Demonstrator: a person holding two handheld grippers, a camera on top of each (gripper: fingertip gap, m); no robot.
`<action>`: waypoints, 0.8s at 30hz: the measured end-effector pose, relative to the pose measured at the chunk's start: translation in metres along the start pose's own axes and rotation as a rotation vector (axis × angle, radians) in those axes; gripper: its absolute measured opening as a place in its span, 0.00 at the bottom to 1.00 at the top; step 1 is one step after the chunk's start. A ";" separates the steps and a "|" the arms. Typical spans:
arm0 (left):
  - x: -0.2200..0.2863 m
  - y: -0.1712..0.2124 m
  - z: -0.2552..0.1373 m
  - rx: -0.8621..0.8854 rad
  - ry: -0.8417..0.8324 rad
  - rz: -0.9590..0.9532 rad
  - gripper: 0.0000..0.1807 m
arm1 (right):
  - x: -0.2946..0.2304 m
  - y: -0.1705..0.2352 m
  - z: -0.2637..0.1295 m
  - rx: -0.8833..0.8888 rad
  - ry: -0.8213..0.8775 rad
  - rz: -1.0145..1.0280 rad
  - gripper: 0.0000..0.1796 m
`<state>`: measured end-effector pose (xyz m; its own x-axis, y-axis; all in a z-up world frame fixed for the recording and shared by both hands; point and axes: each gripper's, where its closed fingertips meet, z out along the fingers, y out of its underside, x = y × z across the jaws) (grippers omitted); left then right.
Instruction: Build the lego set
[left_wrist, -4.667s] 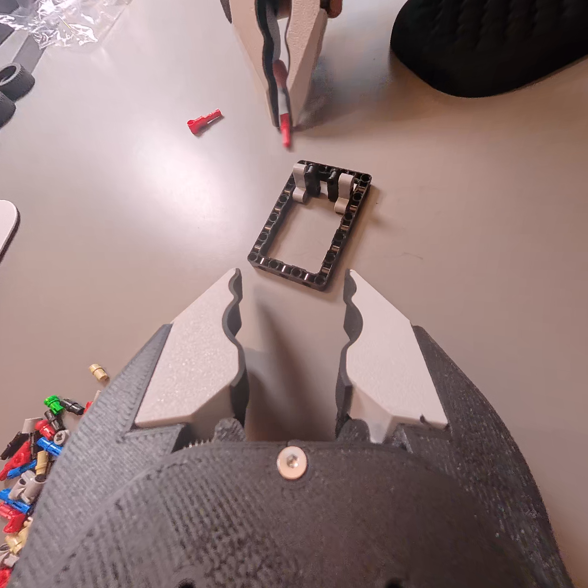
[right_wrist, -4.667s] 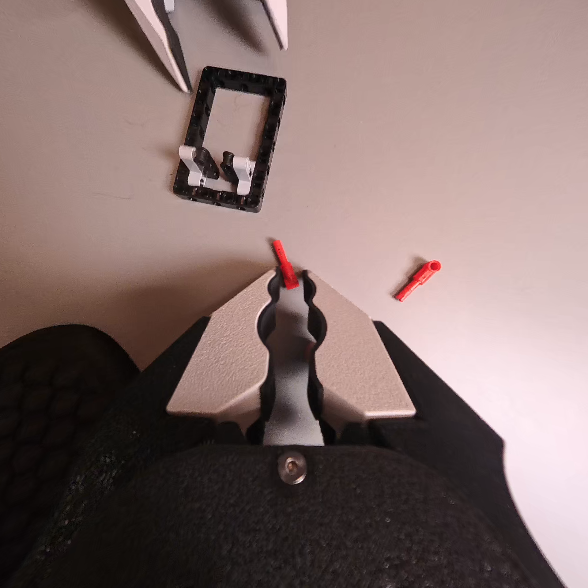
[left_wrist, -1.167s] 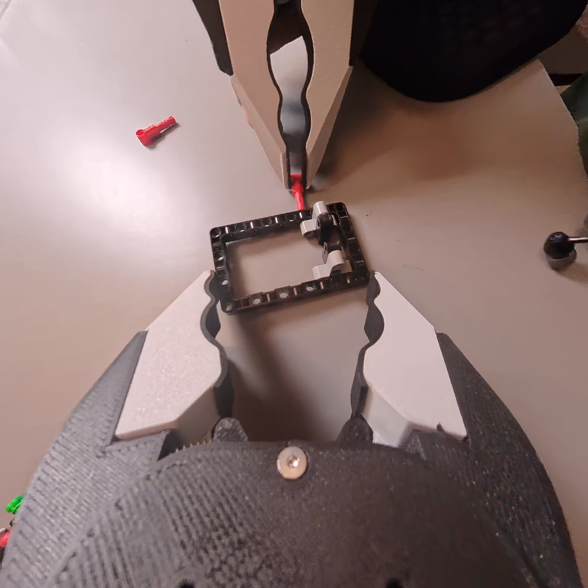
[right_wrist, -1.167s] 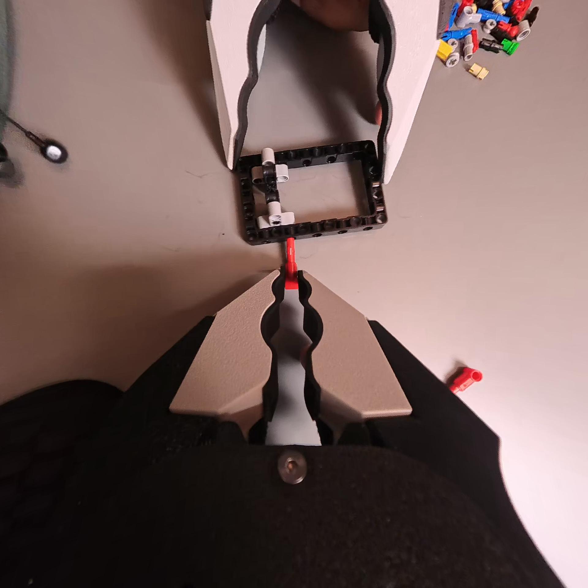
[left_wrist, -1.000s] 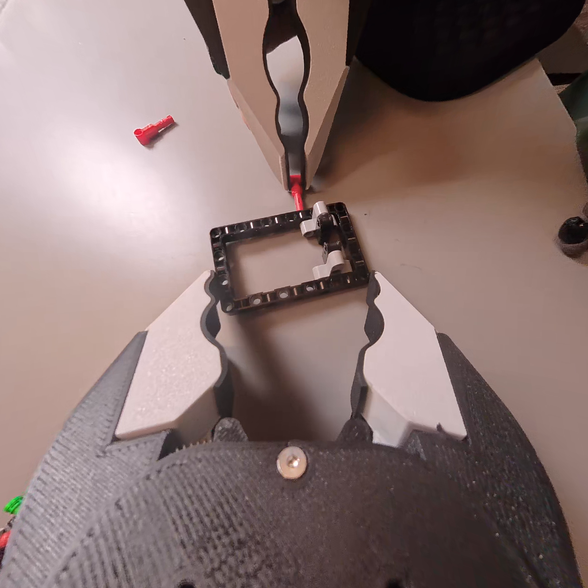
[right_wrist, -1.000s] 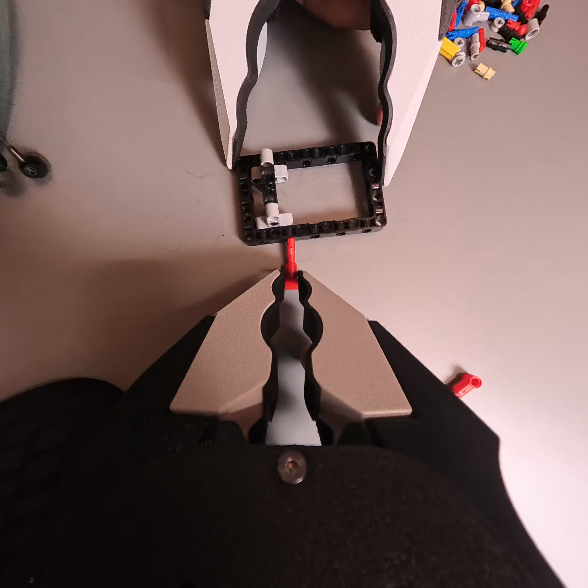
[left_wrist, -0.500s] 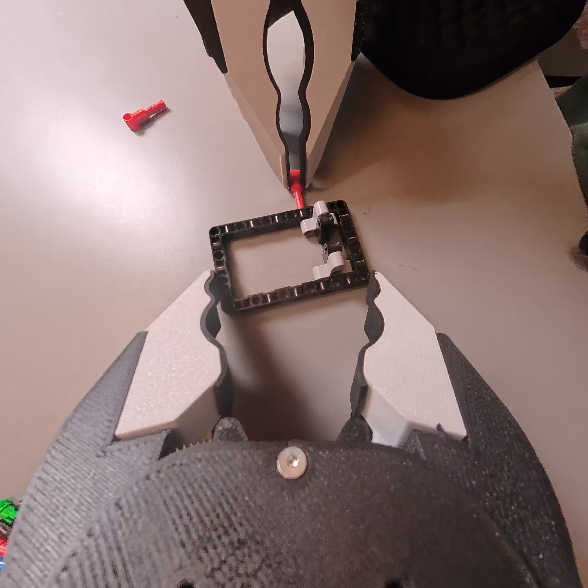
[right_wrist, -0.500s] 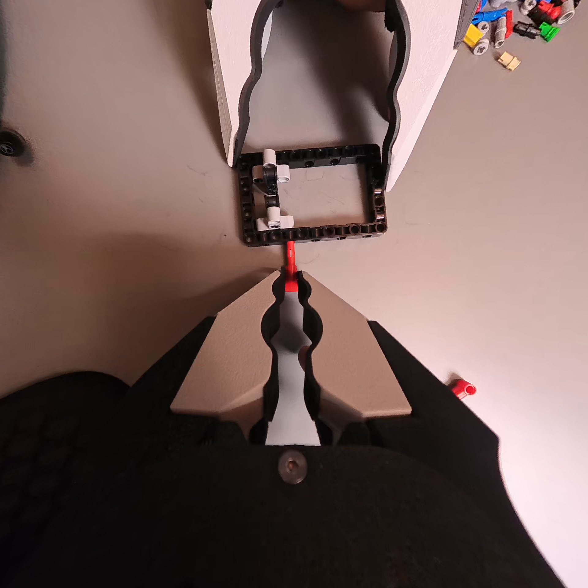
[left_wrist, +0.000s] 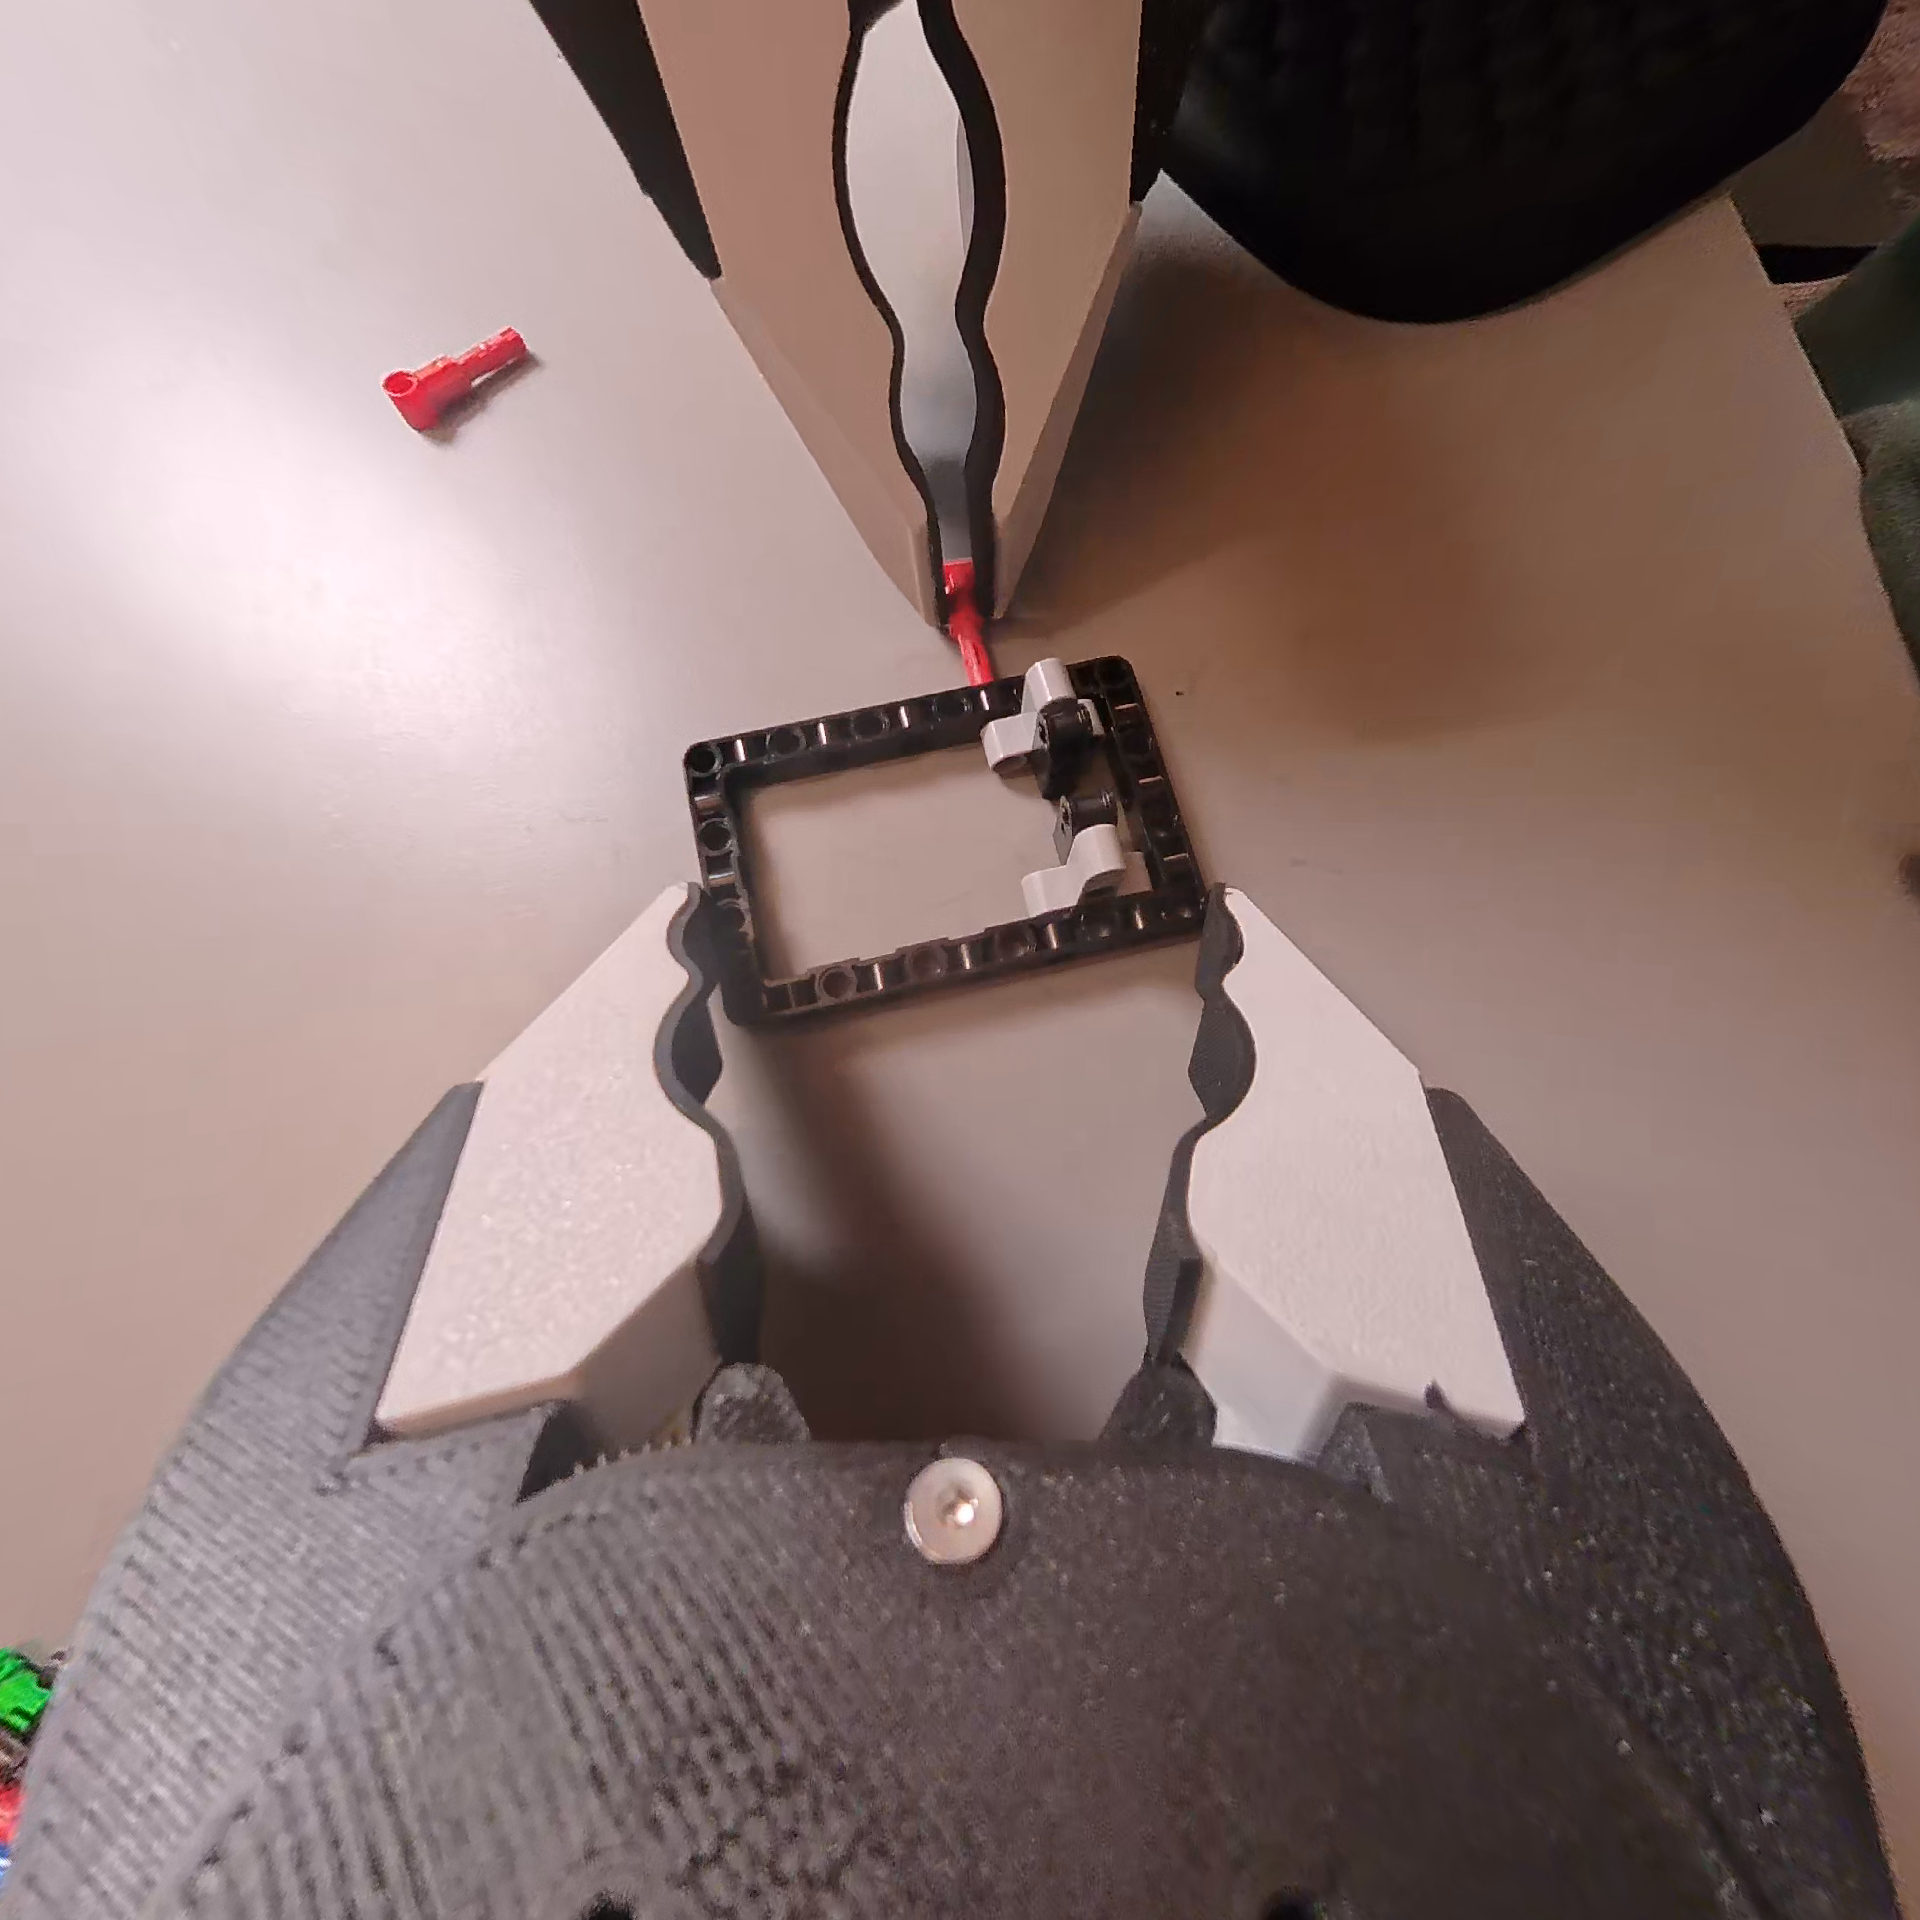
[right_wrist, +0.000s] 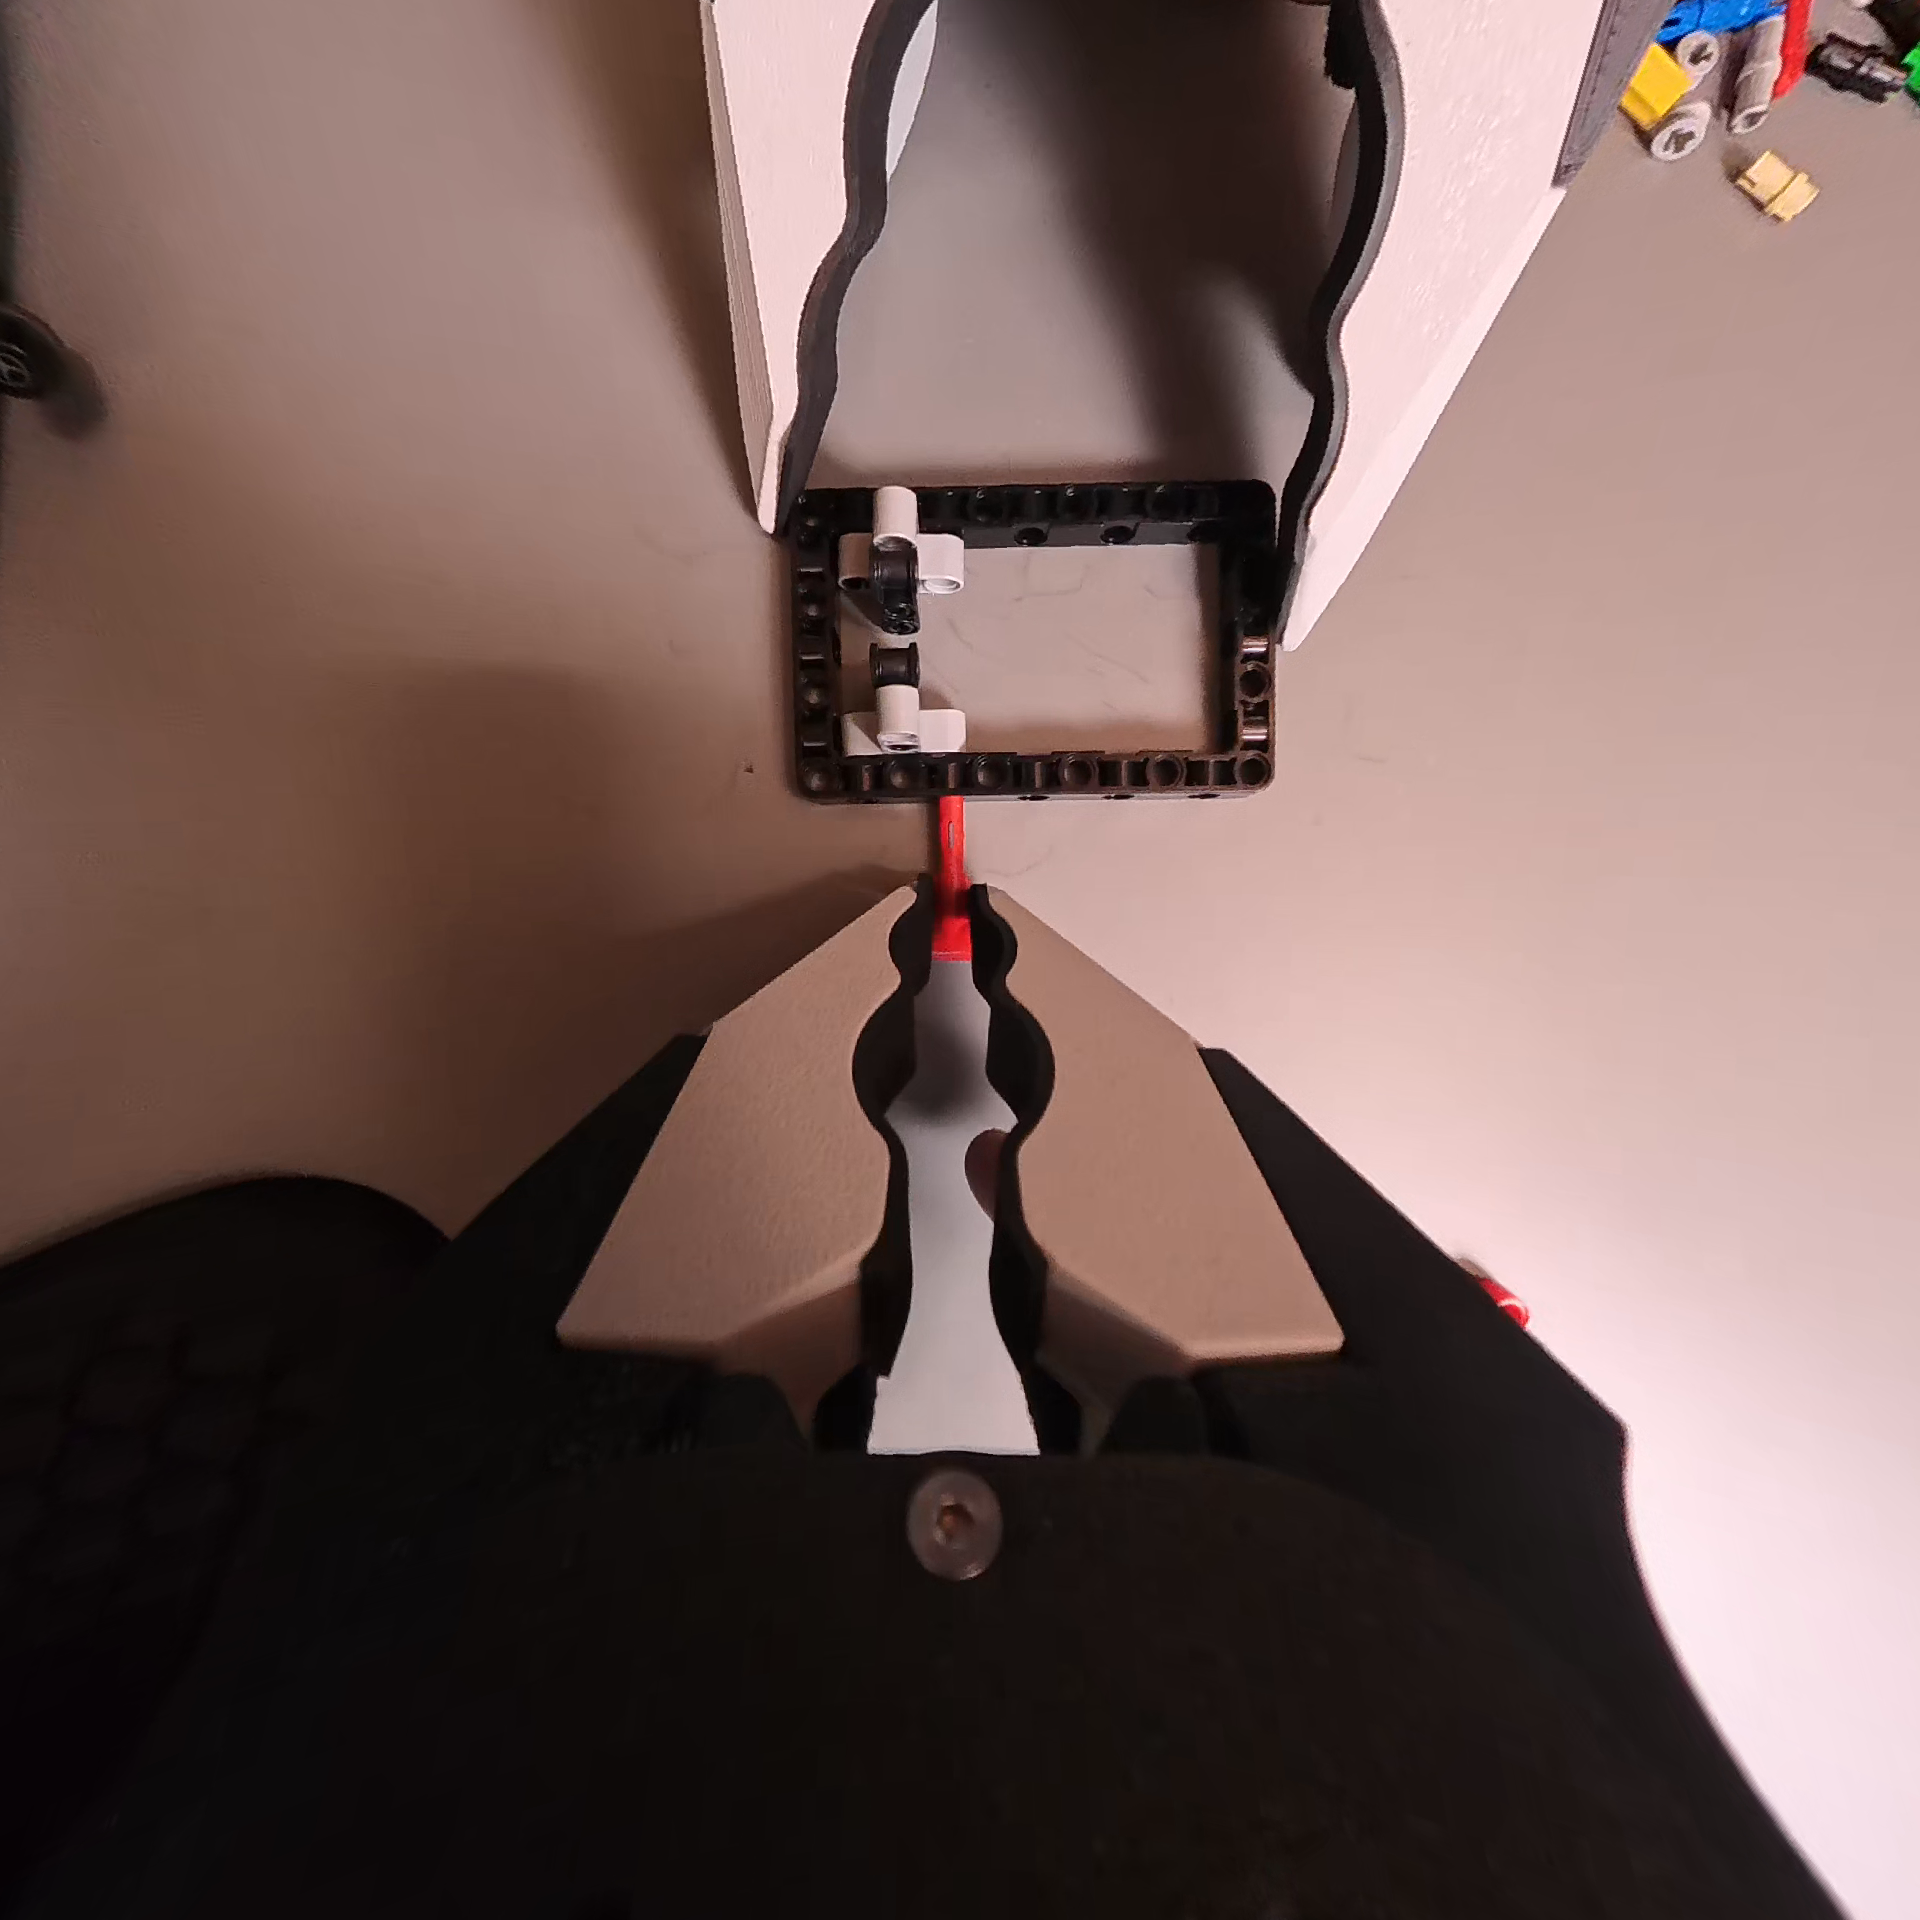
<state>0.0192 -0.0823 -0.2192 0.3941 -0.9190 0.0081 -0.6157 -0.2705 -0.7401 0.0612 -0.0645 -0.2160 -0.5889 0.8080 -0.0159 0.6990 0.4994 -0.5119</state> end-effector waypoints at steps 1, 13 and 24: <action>0.000 0.000 0.000 0.001 0.000 0.000 0.51 | 0.000 0.000 0.000 -0.003 -0.002 -0.001 0.02; 0.001 -0.001 0.001 0.007 0.004 0.003 0.51 | -0.002 -0.010 0.004 0.035 -0.016 0.035 0.00; 0.009 -0.009 0.010 0.013 0.020 0.032 0.52 | 0.007 -0.032 -0.011 0.144 0.063 0.040 0.00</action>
<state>0.0353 -0.0853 -0.2189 0.3602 -0.9329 -0.0021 -0.6186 -0.2372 -0.7491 0.0388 -0.0715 -0.1903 -0.5321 0.8466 0.0124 0.6536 0.4200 -0.6295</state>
